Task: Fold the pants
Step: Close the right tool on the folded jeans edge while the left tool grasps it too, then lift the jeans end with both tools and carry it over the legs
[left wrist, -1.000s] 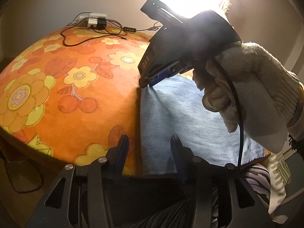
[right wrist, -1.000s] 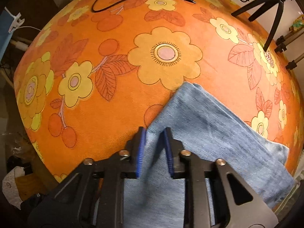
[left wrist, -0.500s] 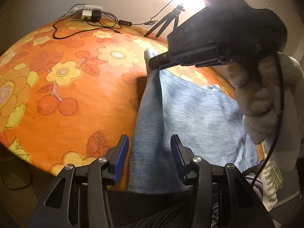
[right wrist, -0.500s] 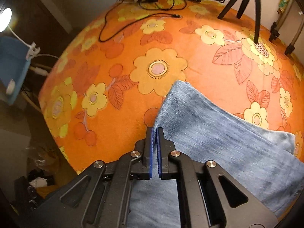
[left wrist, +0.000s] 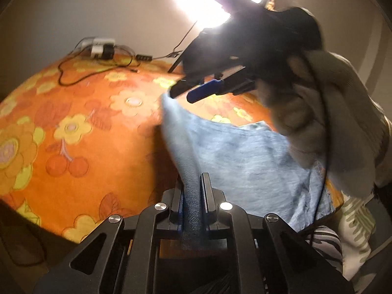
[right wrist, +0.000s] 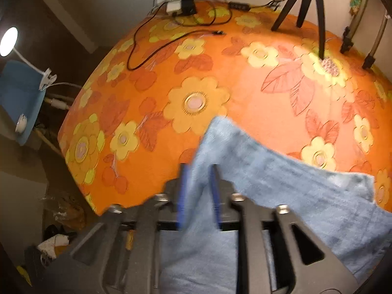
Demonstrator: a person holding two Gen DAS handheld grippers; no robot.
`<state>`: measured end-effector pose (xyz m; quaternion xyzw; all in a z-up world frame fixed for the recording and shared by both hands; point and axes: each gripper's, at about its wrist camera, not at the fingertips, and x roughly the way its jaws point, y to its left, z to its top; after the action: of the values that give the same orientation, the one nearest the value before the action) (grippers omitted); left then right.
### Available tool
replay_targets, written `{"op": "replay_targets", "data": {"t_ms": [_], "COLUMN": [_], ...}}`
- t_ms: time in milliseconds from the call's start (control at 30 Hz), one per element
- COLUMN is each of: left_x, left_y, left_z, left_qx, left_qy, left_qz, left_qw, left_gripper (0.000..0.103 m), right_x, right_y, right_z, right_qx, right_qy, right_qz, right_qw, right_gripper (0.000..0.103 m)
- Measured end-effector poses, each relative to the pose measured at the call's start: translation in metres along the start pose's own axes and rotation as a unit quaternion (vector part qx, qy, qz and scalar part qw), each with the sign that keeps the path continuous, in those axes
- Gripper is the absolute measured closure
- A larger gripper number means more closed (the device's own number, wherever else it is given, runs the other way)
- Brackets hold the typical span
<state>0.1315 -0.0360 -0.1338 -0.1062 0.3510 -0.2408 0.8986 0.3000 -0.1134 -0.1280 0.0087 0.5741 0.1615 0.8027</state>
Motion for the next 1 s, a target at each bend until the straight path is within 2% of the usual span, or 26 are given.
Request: {"op": "replay_targets", "data": {"t_ms": [67,333,500,600,633,667,767,1000], "left_x": [-0.001,-0.005,-0.006,-0.007,-0.007,-0.007,-0.010,-0.009], "left_y": [-0.004,-0.019,-0.025,-0.030,-0.031,-0.034,-0.041,-0.069], "left_z": [0.001,0.001,0.000,0.000,0.000,0.001,0.001,0.008], "left_qx": [0.004,0.042,0.056,0.065,0.067,0.069,0.074,0.075], "left_qy": [-0.005,-0.015,-0.017,-0.018,-0.018,-0.018,-0.020,-0.015], "left_qz": [-0.001,0.002,0.002,-0.002,-0.003,-0.005,-0.014,-0.061], "left_qw": [1.0000,0.9990,0.9983,0.9977,0.9976,0.9974,0.9970,0.9951], "left_gripper": [0.093,0.093,0.094,0.094,0.094,0.094,0.095,0.095], "right_x": [0.000,0.025,0.042,0.042,0.040,0.037,0.021,-0.034], "right_y": [0.002,0.026,0.040,0.039,0.037,0.034,0.021,-0.025], "right_z": [0.007,0.023,0.018,0.015,0.014,0.014,0.014,0.004], "right_qx": [-0.008,-0.045,-0.096,-0.103,-0.102,-0.095,-0.068,-0.014], "right_qy": [0.004,0.053,0.088,0.094,0.091,0.089,0.076,0.020], "right_qz": [-0.006,-0.056,-0.134,-0.150,-0.150,-0.147,-0.124,-0.077], "right_qw": [1.000,0.996,0.982,0.979,0.979,0.980,0.987,0.997], "right_gripper": [0.064,0.060,0.060,0.060,0.068,0.080,0.092,0.096]}}
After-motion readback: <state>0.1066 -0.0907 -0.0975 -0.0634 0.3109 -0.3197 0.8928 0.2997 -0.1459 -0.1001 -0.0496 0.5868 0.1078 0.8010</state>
